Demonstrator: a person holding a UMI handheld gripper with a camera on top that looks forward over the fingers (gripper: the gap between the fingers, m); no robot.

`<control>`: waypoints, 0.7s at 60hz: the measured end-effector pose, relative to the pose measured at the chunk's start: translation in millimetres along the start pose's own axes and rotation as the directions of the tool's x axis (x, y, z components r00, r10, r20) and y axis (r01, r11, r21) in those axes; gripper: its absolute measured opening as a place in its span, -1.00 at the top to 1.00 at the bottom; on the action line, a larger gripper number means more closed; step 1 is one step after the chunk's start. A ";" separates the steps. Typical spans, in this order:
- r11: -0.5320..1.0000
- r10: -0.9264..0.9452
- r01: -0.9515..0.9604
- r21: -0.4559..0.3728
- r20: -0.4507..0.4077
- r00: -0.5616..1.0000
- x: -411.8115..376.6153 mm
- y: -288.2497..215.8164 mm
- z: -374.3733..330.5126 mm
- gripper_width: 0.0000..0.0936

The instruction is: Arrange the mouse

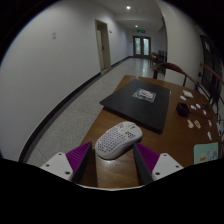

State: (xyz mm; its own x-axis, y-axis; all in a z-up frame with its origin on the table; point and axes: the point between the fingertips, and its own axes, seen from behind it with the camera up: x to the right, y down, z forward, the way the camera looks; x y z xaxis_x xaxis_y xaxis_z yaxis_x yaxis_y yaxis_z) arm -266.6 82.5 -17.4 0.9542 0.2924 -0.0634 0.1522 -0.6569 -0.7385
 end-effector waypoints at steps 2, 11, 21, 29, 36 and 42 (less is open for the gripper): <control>1.000 0.000 0.000 0.001 -0.007 1.000 -0.4 -2.1 1.5 -0.81; 1.000 -0.026 0.026 -0.007 -0.063 0.998 1.2 -11.5 13.9 -0.80; 0.999 0.051 -0.053 -0.009 -0.141 0.989 8.7 -25.6 34.6 -0.80; 0.993 0.115 -0.114 0.014 -0.211 0.971 19.0 -29.8 38.8 -0.42; 0.988 0.152 -0.145 0.050 -0.186 0.971 17.8 -29.0 36.4 0.06; 0.996 0.082 -0.078 0.045 -0.099 0.992 5.4 -20.7 23.1 0.21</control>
State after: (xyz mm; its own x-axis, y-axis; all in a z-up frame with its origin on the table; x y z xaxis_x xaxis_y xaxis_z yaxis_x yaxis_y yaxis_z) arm -270.5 113.7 -17.9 0.9844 0.1667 -0.0569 0.0654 -0.6458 -0.7607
